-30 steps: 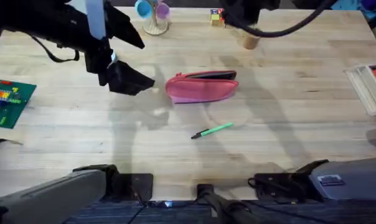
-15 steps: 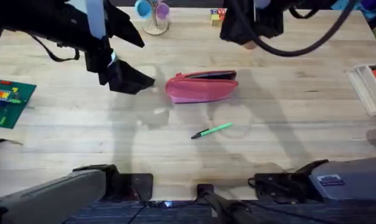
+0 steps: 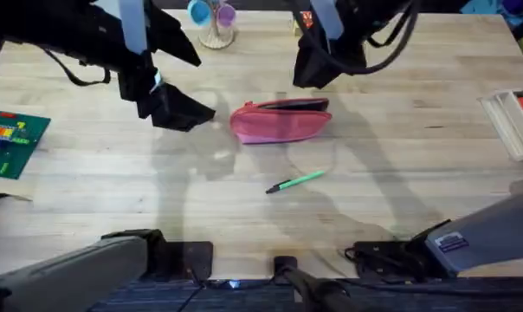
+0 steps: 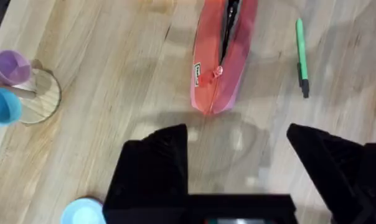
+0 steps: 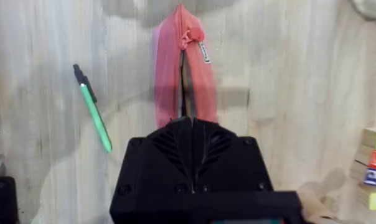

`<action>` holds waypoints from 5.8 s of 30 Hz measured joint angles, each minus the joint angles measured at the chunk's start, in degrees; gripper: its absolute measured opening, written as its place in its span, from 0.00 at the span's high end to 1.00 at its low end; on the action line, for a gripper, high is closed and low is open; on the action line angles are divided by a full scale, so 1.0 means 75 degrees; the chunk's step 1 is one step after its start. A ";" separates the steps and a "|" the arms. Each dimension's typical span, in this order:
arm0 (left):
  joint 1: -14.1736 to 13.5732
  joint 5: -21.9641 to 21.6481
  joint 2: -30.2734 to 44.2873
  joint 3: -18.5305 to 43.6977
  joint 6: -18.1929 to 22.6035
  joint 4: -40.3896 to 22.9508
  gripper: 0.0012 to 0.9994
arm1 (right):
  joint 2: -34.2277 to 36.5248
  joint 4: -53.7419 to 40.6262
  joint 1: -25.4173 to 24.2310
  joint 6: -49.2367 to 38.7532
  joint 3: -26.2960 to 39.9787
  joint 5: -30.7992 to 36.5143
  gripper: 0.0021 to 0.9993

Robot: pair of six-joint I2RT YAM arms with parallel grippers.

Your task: Unzip the bag, pick up the pens from the table one at a time and place them inside, then zip the bag closed.

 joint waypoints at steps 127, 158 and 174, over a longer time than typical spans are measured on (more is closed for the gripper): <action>0.0000 -0.0003 0.0001 0.0000 0.0000 0.0000 0.01 | -0.3718 0.0721 0.1773 -0.0651 -0.5079 0.1217 0.00; 0.0000 -0.0003 0.0001 0.0000 0.0000 -0.0001 0.01 | -0.0819 0.2043 0.2558 -0.0534 -0.5109 0.2169 0.00; 0.0000 -0.0003 0.0003 0.0000 0.0000 0.0000 0.01 | -0.0494 0.2374 0.3267 0.0567 -0.5091 0.2925 0.08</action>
